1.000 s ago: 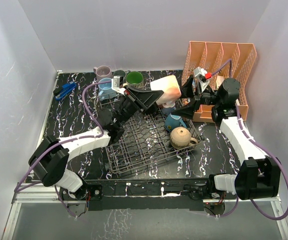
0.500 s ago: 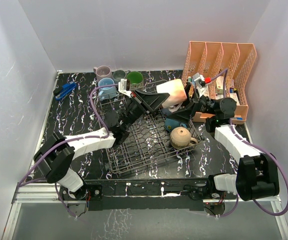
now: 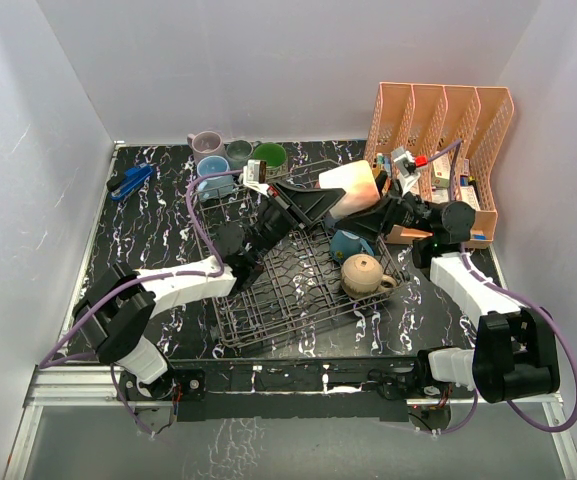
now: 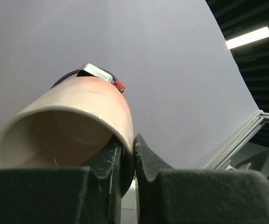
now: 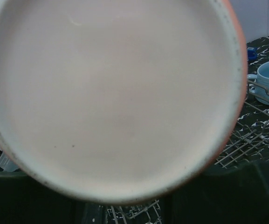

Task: Load the cups into the dish rack
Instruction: Pick up the cup at the center of the board, then turn the cup upside down in the dish rack.

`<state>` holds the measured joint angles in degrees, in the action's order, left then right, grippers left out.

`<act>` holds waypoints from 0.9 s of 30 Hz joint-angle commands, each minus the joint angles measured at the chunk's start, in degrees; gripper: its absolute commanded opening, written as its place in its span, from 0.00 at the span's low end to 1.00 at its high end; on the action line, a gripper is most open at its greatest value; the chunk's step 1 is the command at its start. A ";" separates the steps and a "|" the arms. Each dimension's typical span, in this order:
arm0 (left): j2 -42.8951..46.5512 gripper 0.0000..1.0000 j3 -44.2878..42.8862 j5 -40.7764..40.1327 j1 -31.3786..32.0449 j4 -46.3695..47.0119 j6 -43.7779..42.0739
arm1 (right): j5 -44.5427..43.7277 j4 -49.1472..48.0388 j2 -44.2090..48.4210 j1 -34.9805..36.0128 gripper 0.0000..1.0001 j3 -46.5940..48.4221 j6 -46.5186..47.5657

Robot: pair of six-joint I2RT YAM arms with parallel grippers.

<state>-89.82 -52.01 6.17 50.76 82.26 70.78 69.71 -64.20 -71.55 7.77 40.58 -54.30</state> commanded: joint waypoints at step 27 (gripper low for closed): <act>7.98 0.70 9.62 -8.69 0.14 19.14 -4.10 | 6.06 10.45 3.42 -1.00 0.08 3.76 9.18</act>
<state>-86.39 -45.30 0.14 50.76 83.64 69.19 76.20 -55.77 -70.72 7.25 40.71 -50.11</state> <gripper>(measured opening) 0.654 0.191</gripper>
